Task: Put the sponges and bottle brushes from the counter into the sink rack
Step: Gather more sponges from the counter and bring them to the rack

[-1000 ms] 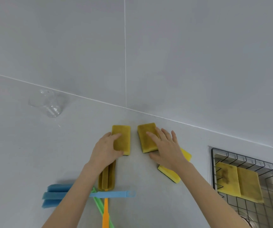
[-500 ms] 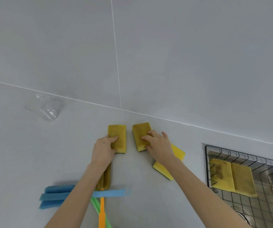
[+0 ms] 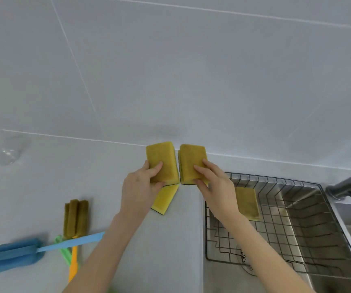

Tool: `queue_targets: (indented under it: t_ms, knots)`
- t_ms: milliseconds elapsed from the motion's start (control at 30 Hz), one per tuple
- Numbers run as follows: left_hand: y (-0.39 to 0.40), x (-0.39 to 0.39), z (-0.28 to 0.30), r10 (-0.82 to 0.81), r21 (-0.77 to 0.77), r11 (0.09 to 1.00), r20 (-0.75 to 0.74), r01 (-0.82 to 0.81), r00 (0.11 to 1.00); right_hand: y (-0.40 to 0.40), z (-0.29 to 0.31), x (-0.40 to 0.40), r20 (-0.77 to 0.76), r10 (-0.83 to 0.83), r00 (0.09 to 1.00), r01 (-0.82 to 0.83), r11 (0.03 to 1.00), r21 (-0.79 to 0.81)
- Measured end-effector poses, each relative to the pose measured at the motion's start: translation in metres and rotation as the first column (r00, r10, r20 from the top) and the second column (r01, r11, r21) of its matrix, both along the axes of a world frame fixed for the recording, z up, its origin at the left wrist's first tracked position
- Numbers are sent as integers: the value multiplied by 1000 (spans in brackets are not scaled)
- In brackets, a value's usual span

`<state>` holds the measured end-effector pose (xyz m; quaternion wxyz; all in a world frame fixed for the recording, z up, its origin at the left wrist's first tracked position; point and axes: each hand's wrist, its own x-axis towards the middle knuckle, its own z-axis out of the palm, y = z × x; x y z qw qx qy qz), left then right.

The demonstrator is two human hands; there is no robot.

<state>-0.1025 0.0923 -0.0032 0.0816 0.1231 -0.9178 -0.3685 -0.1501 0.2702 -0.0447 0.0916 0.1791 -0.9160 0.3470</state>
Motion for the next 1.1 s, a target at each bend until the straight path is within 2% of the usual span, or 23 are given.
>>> queue_targets:
  t_ms: [200,400,600,833,1100]
  knots:
    - [97,-5,-37,-235,7,972,147,237,961,102,-28,30,66,-107,992,100,990,96]
    - [156,-9,-64,-354,-26,923,333,383,874,168,-49,33,58,-83,995,63,957,284]
    - [180,-36,-80,-307,-57,938,317,341,897,189,-64,7,39,-156,987,142,957,254]
    - [193,-40,-109,-259,-89,950,316,300,913,184,-100,4,59,-105,993,86,962,257]
    - [192,-37,-124,-229,-163,947,256,276,939,179,-113,5,23,-87,996,77,960,270]
